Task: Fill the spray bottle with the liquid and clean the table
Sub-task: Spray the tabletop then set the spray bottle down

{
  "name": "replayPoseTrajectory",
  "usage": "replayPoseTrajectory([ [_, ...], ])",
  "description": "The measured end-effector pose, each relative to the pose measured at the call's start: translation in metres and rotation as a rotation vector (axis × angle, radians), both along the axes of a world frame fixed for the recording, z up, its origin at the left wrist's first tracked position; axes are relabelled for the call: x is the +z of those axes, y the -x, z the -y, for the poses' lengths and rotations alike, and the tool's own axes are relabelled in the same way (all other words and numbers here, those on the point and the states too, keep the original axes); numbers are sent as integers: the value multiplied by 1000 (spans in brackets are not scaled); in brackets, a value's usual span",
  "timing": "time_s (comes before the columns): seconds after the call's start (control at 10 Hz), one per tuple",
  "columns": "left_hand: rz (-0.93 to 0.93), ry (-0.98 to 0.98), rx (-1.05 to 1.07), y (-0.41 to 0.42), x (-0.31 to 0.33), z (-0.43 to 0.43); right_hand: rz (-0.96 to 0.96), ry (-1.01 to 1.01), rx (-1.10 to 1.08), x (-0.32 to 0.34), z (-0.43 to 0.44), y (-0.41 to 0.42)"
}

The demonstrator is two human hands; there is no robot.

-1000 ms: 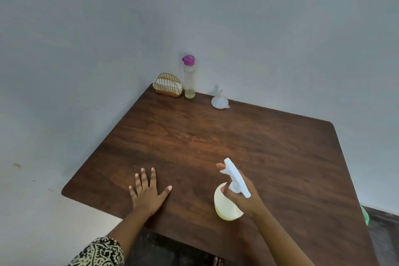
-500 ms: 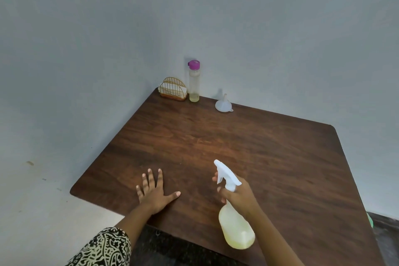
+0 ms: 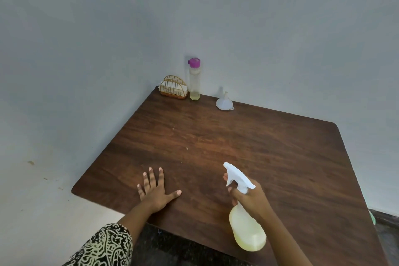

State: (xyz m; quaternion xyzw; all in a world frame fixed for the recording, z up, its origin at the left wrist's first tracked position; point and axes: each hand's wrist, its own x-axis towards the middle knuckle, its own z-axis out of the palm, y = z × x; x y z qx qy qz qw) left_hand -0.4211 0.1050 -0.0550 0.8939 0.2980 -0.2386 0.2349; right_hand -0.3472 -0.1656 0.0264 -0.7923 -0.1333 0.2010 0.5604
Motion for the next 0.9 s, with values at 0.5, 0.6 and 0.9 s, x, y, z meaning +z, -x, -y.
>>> replayPoseTrajectory([
  [0.5, -8, -1, -8, -1, 1, 0, 29, 125, -15, 0, 13, -1],
  [0.6, -8, 0, -7, -1, 0, -1, 23, 117, -30, -2, 16, -1],
  [0.9, 15, -7, 5, 0, -2, -1, 51, 36, -121, -7, 15, 2],
])
